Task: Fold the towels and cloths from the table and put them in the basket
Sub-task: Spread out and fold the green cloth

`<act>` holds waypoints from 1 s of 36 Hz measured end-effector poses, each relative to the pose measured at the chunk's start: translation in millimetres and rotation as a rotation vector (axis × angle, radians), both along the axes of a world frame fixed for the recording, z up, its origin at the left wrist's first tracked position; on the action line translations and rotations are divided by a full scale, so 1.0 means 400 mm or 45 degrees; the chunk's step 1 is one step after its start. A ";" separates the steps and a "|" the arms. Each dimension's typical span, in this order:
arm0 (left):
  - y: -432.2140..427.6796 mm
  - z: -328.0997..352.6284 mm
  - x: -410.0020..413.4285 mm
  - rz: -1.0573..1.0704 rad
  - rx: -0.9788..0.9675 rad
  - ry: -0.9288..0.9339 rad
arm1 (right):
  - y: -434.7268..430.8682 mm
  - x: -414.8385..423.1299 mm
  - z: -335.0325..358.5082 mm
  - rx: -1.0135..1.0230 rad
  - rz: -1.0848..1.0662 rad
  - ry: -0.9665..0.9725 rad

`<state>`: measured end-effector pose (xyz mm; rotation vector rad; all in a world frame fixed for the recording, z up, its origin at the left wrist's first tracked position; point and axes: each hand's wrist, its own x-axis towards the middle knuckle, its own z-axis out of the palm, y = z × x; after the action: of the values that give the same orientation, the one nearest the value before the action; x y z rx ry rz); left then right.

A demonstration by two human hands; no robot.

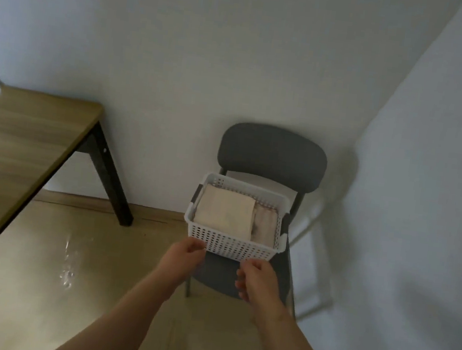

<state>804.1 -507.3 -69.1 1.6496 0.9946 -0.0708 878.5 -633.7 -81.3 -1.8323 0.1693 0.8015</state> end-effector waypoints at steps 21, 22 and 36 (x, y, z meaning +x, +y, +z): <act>0.000 0.051 -0.989 0.029 -0.090 -0.154 | -0.030 -1.060 0.053 0.066 -0.020 0.126; -0.004 0.048 -1.029 0.012 -0.079 -0.149 | -0.035 -1.100 0.054 0.054 -0.019 0.123; -0.120 0.019 -1.618 0.052 -0.017 -0.182 | -0.077 -1.630 0.057 0.111 0.114 0.073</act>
<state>156.8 -555.2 -61.5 1.5982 0.9161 0.0672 226.4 -664.7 -58.3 -1.7456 0.0877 0.9106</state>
